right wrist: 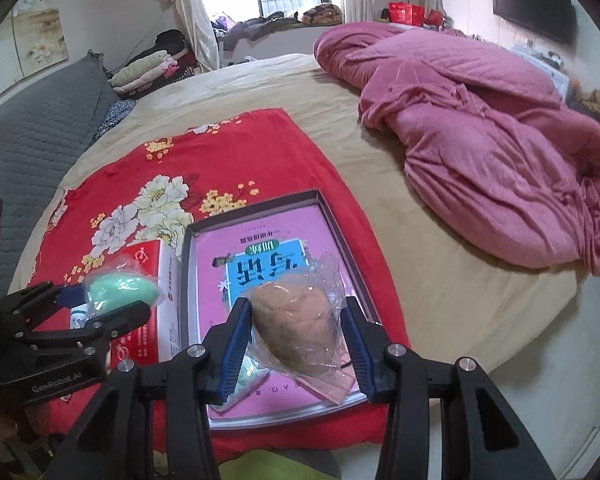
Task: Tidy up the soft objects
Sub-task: 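Carry both bagged items over the pink book tray, then lower both bagged items into the tray and open both tools, then lift both open tools away from the tray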
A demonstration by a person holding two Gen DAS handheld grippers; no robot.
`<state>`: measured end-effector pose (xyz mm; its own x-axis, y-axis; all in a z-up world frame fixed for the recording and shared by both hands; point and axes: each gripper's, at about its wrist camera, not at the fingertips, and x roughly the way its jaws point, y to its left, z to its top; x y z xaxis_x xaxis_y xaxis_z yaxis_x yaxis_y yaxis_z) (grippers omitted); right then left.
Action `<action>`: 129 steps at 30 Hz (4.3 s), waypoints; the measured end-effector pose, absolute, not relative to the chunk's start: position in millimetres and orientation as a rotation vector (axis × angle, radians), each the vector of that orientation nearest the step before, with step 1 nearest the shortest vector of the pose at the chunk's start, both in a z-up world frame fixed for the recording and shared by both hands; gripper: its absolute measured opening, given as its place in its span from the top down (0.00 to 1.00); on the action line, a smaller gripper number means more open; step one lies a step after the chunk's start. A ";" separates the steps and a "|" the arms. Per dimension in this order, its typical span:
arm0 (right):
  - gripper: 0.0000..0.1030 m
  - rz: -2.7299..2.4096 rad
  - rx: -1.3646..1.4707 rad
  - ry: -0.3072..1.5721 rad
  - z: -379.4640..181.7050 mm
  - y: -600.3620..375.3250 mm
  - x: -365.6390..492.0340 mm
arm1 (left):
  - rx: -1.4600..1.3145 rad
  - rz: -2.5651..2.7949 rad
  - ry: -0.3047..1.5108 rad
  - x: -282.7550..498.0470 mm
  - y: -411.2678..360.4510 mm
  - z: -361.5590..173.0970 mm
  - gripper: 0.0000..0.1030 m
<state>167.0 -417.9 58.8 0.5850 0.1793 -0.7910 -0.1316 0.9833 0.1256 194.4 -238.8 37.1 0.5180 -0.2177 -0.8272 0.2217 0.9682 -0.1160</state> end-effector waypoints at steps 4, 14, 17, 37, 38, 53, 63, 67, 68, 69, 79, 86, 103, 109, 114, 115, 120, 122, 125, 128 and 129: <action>0.55 0.187 0.057 0.966 40.9 -419.2 170.5 | 0.040 -0.269 1.007 202.0 -255.3 27.1 0.38; 0.55 0.191 0.074 1.024 9.4 -423.6 175.4 | 0.086 -0.279 1.071 214.2 -276.7 -3.6 0.38; 0.55 0.192 0.082 1.037 2.1 -424.7 175.6 | 0.093 -0.282 1.087 215.5 -279.9 -10.9 0.38; 0.55 0.288 0.031 1.146 -43.1 -398.9 167.3 | 0.146 -0.267 1.129 227.7 -290.9 -38.2 0.38; 0.55 0.292 0.020 1.152 -45.3 -396.7 166.7 | 0.154 -0.264 1.131 228.4 -291.7 -39.4 0.38; 0.52 0.263 0.026 1.148 -57.6 -407.0 169.9 | 0.213 -0.245 1.151 238.0 -303.4 -52.6 0.37; 0.40 0.245 0.003 1.087 -45.2 -409.6 167.2 | 0.217 -0.239 1.181 242.1 -306.0 -58.2 0.36; 0.39 0.207 -0.022 1.076 -39.1 -415.2 165.6 | 0.229 -0.236 1.184 241.6 -307.9 -58.9 0.36; 0.39 0.203 -0.011 1.072 -37.0 -418.7 164.3 | 0.229 -0.237 1.188 241.8 -308.2 -59.5 0.35; 0.39 0.199 -0.003 1.068 -35.2 -422.1 162.7 | 0.229 -0.238 1.194 242.0 -308.3 -60.6 0.35; 0.39 0.148 0.048 1.052 -27.9 -441.6 152.1 | 0.199 -0.257 1.222 241.5 -306.8 -62.9 0.32; 0.39 0.142 0.070 1.041 -23.3 -443.0 151.1 | 0.176 -0.265 1.213 241.7 -303.0 -56.3 0.32; 0.39 0.093 0.102 0.982 4.5 -448.1 142.0 | 0.111 -0.275 1.120 219.6 -288.0 -6.4 0.24; 0.39 0.092 0.098 0.975 11.4 -442.6 138.0 | 0.099 -0.278 1.109 207.6 -277.3 1.6 0.24; 0.39 0.078 0.086 0.967 17.5 -436.1 135.7 | 0.084 -0.281 1.100 196.1 -268.0 8.0 0.23; 0.39 0.070 0.083 0.963 19.3 -435.2 135.1 | 0.080 -0.283 1.095 193.6 -266.4 9.9 0.23; 0.38 0.044 0.059 0.933 30.2 -430.6 131.1 | 0.056 -0.283 1.073 180.8 -254.7 21.5 0.23; 0.38 0.044 0.056 0.923 35.1 -428.4 128.9 | 0.042 -0.286 1.064 176.2 -249.2 26.6 0.23; 0.38 0.049 0.058 0.912 41.2 -424.7 126.5 | 0.029 -0.286 1.052 169.1 -242.6 33.4 0.23; 0.38 0.054 0.059 0.902 47.3 -420.5 124.5 | 0.019 -0.284 1.039 161.6 -234.8 41.2 0.23; 0.38 0.052 0.057 0.899 49.3 -418.8 123.7 | 0.016 -0.282 1.034 158.7 -232.0 44.2 0.23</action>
<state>123.7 -418.8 49.3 0.6214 0.0692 -0.7804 -0.0216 0.9972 0.0712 158.7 -232.0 44.2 0.4785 -0.2239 -0.8491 0.2388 0.9637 -0.1195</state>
